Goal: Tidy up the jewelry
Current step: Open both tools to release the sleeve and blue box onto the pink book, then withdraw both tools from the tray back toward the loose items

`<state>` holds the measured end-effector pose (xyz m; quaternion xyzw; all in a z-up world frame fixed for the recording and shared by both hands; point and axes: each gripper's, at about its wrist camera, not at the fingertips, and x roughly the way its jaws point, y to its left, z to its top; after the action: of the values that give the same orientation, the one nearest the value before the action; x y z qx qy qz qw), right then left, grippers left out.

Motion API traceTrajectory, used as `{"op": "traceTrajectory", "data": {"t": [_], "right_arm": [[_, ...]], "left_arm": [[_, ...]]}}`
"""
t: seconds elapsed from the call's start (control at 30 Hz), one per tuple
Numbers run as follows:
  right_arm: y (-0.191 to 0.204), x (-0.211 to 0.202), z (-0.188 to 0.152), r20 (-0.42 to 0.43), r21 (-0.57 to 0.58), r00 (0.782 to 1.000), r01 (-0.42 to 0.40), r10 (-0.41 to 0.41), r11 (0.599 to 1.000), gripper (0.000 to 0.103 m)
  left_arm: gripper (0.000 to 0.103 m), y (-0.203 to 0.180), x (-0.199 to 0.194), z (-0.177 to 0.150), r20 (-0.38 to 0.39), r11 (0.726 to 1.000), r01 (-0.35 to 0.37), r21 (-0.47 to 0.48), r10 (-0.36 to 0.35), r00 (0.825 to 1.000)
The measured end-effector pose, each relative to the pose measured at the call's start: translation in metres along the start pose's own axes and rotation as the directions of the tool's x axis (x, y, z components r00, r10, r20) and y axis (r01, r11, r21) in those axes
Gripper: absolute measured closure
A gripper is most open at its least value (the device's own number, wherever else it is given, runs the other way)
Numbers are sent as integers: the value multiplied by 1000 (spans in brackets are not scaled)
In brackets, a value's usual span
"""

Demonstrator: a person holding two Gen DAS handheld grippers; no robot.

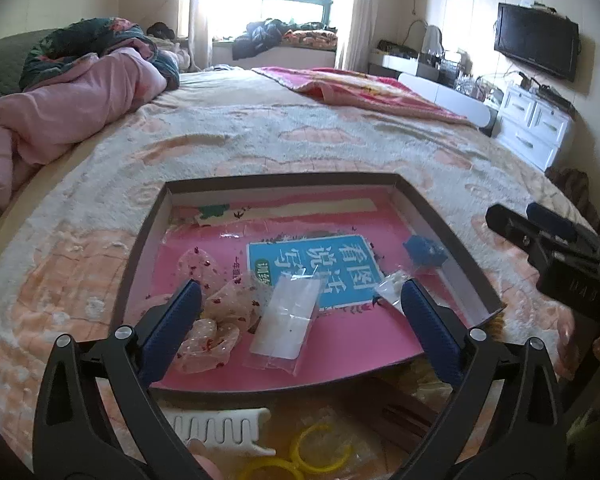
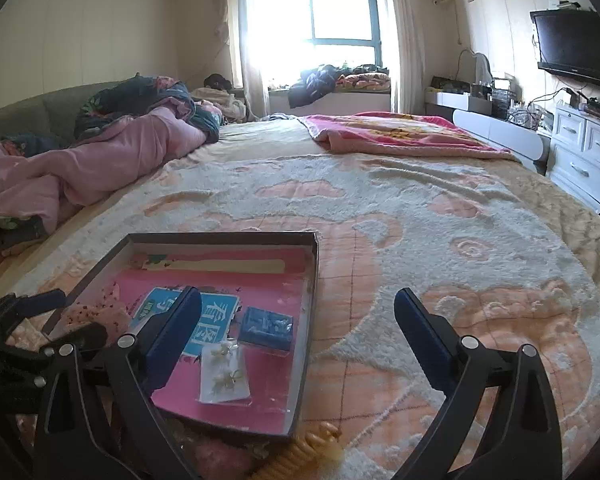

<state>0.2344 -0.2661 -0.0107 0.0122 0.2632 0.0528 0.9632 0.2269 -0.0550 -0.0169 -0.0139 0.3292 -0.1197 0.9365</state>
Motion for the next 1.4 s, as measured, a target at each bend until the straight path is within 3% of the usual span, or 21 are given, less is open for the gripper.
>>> {"op": "traceTrajectory", "data": {"t": [0.6,1.4], "right_arm": [[18,-46,-13,26,-37,998,-54,55,998,8],[56,-71,-33,3,-123,989,-144,146,982,8]], "left_arm": [[12,23,-43,0,69,996,-45,-70,50,996],[12,54,-68,-28,50,987,-116,-109,122,991]]}}
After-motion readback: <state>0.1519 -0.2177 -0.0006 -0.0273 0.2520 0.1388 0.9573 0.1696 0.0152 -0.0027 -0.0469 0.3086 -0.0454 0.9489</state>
